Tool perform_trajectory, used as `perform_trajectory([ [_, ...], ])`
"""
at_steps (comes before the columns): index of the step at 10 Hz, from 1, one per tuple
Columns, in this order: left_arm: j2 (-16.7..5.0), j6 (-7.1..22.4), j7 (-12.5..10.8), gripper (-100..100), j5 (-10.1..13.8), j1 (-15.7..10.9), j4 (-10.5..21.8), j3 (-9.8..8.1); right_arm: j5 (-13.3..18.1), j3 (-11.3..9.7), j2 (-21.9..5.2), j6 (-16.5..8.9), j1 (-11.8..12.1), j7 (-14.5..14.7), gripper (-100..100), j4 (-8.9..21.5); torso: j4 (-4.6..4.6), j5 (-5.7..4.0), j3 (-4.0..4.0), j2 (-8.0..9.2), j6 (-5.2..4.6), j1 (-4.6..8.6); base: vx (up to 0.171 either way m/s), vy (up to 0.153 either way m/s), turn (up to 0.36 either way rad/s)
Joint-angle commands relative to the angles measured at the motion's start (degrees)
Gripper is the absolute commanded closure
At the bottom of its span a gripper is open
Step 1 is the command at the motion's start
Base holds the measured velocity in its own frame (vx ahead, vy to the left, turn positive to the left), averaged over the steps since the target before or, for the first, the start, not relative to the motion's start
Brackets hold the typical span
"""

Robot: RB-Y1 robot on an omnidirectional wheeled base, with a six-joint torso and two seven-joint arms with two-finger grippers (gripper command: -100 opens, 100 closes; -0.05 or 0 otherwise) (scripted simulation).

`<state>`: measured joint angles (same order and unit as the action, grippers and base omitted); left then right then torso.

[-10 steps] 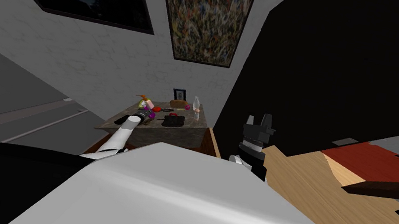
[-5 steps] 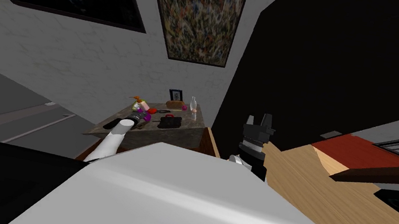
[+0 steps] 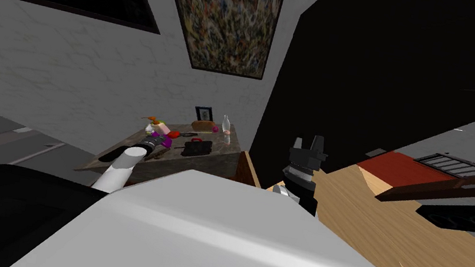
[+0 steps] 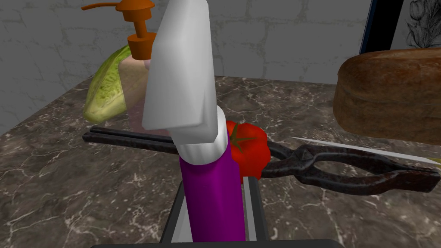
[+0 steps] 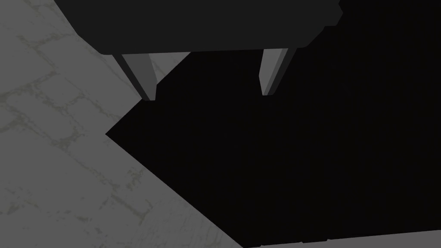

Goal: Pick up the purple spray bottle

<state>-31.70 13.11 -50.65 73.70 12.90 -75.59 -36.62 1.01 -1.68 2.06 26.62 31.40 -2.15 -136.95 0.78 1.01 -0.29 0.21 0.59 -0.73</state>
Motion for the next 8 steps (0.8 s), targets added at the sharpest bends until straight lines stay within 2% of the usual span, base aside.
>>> perform_trajectory([
  [1,-0.2,-0.4,1.0,100,1.5,2.3,-0.4,0.12,0.0,0.0,0.0,0.0,0.0,0.0,0,0.0,0.0,0.0,0.0,0.0,0.0,0.0,0.021,0.001,0.0],
  [2,0.0,-0.1,0.6,100,2.8,4.1,-3.2,-2.0,0.0,0.0,0.0,0.0,0.0,0.0,0,0.0,0.02,0.02,0.0,0.03,0.09,-0.04,0.03,-0.013,-0.163],
  [4,0.0,-0.1,0.6,100,2.8,6.9,-3.7,-2.0,0.0,0.0,0.0,0.0,0.0,0.0,0,0.0,0.01,-0.03,-0.01,-0.02,0.04,0.04,0.027,-0.003,-0.061],
  [5,0.0,-0.1,0.6,100,2.8,6.9,-3.7,-2.0,0.0,0.0,0.0,0.0,0.0,0.0,0,0.0,0.03,-0.02,0.0,0.03,0.08,0.01,0.002,-0.002,0.02],
  [6,0.2,0.2,0.2,100,4.1,9.5,-6.3,-4.12,0.0,0.0,0.0,0.0,0.0,0.0,0,0.0,0.04,-0.03,0.0,0.05,0.07,0.01,0.026,-0.009,-0.203],
  [7,0.2,0.2,0.2,100,4.1,11.4,-7.0,-4.12,0.0,0.0,0.0,0.0,0.0,0.0,0,0.0,0.02,-0.12,-0.02,-0.02,-0.04,0.09,0.035,0.002,-0.136],
  [8,0.2,0.2,0.2,100,4.1,11.5,-7.0,-4.12,0.0,0.0,0.0,0.0,0.0,0.0,0,0.0,0.05,-0.1,-0.05,-0.06,0.01,0.09,0.017,0.0,0.003],
])
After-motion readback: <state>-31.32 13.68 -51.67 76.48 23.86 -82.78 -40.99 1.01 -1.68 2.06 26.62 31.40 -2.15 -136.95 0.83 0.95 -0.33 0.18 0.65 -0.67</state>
